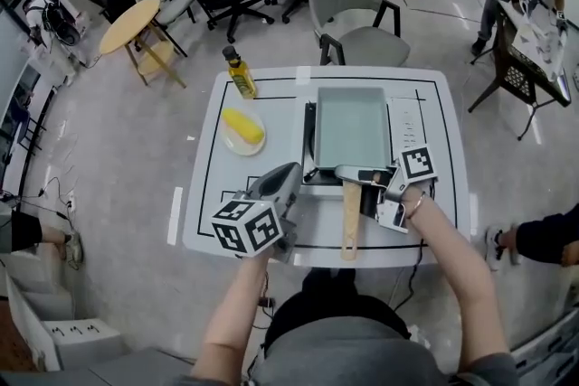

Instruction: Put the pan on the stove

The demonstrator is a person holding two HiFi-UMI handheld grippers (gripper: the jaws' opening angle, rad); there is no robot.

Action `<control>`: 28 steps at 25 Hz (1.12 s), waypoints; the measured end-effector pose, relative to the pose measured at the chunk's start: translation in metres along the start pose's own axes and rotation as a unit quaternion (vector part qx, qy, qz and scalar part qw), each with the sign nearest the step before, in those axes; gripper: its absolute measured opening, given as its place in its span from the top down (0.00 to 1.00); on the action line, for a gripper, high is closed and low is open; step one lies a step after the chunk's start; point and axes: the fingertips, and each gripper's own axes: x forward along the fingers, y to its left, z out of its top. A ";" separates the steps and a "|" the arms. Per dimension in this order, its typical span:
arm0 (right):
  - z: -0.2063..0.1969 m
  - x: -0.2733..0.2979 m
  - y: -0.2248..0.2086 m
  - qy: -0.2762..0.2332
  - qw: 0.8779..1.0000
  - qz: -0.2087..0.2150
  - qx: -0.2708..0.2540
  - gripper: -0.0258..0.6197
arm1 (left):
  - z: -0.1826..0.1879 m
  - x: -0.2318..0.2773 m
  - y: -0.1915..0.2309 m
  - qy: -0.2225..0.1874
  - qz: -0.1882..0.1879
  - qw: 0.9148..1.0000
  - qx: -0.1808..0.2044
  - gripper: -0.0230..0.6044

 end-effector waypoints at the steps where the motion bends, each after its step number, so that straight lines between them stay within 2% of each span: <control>1: 0.000 0.000 0.000 0.000 1.000 0.001 0.000 0.68 | 0.001 0.001 0.001 -0.002 0.003 1.000 0.003 0.95; 9: -0.001 0.000 0.003 0.002 1.000 0.013 0.001 0.69 | 0.004 0.003 0.003 -0.004 0.001 1.000 -0.005 0.95; 16: -0.001 -0.004 0.010 0.000 0.999 0.031 0.004 0.60 | 0.006 0.007 0.004 -0.002 -0.004 1.000 -0.006 0.95; 20: -0.002 -0.011 0.008 -0.013 0.999 0.034 0.018 0.60 | 0.009 0.009 0.005 -0.002 -0.003 1.000 -0.003 0.95; 25: -0.013 -0.026 0.007 -0.021 0.999 0.023 0.019 0.60 | 0.011 0.010 0.003 -0.001 -0.003 1.000 0.002 0.95; 28: -0.024 -0.039 0.010 -0.017 1.000 -0.001 -0.015 0.62 | 0.012 0.011 0.003 -0.003 -0.004 1.000 0.001 0.95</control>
